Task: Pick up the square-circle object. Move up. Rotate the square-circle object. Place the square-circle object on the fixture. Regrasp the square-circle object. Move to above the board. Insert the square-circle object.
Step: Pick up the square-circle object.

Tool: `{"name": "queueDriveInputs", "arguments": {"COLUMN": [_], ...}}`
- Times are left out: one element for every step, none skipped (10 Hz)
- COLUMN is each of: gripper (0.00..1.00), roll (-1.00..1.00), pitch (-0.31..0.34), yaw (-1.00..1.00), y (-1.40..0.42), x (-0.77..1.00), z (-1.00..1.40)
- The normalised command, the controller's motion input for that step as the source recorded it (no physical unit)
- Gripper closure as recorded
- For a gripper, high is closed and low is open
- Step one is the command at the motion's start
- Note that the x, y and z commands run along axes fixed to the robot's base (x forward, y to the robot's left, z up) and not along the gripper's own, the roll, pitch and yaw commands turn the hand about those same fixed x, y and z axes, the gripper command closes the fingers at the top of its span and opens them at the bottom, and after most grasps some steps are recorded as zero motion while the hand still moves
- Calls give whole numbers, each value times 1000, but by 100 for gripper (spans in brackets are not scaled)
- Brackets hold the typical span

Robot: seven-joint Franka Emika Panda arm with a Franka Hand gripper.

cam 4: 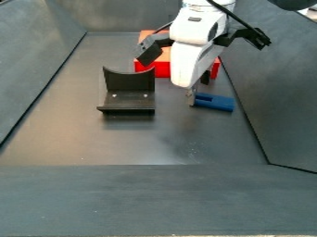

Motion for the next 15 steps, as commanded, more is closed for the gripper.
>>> {"name": "queueDriveInputs", "arguments": {"gripper": [0,0,0,0,0,0,0,0,0,0,0,0,100,100,100], "roll": [-129,-234,-223,-67,0,0,-3,-51,-149,-166,-54,0,0,0,0], "pitch": [-243,-251,-211,-71,-24,-73,-150,-150,-171,-124,-26,0,0,0,0], "yaw": [91,91,74,11,0,137,146,171,166,109,0,0,0,0,0], "y": [0,74,51,0,0,0,0,0,43,6,0,0,0,0,0], "x": [-66,-66,-60,-49,0,0,-37,0,0,0,0,0,0,0,0], "z": [-314,-280,-214,-34,0,-200,-329,-331,-323,-271,0,0,0,0,0]}}
